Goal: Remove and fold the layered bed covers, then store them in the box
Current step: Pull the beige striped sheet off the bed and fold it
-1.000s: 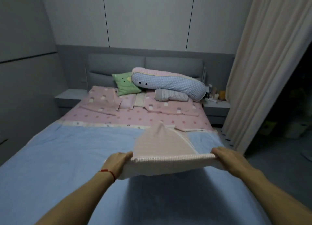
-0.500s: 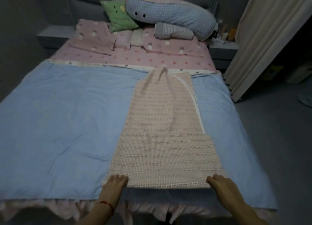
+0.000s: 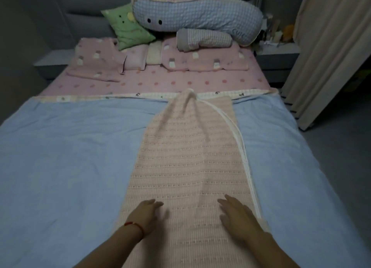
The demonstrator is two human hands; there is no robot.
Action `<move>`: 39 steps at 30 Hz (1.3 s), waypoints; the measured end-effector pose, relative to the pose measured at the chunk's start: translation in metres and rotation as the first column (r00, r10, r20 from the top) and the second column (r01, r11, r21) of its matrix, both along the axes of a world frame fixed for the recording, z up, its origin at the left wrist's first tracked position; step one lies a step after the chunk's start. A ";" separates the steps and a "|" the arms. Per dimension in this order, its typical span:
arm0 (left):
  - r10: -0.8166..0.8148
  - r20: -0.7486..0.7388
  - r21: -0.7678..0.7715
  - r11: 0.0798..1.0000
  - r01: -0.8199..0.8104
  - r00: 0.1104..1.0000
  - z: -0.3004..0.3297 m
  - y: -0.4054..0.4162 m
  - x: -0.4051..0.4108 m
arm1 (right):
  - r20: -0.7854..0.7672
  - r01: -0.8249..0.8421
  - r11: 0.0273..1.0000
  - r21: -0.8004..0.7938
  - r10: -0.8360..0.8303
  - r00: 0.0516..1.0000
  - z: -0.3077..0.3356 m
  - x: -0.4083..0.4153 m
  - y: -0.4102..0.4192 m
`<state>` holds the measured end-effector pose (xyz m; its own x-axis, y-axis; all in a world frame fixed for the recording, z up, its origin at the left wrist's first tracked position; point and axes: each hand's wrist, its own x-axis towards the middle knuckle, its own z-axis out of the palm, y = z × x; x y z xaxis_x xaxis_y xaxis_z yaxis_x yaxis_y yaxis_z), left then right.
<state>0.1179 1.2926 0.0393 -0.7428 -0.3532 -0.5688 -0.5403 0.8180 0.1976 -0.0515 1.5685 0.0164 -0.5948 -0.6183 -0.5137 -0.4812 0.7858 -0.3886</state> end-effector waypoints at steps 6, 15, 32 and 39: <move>0.015 -0.103 -0.138 0.990 -0.029 0.995 -0.063 -0.077 -0.209 | -0.139 0.020 0.998 -0.067 -0.029 0.990 -0.064 -0.171 -0.137; 0.103 -0.387 -0.280 0.933 -0.224 0.916 -0.107 -0.223 -0.427 | -0.503 0.120 0.968 -0.219 -0.217 0.837 -0.168 -0.308 -0.281; 0.205 0.351 0.399 0.850 -0.344 0.914 -0.076 -0.359 -0.529 | -0.576 0.124 0.970 -0.210 -0.226 0.786 -0.179 -0.315 -0.296; 0.382 0.122 0.713 0.608 -0.349 0.916 -0.067 -0.350 -0.514 | -0.622 0.110 0.958 -0.265 -0.257 0.739 -0.186 -0.313 -0.291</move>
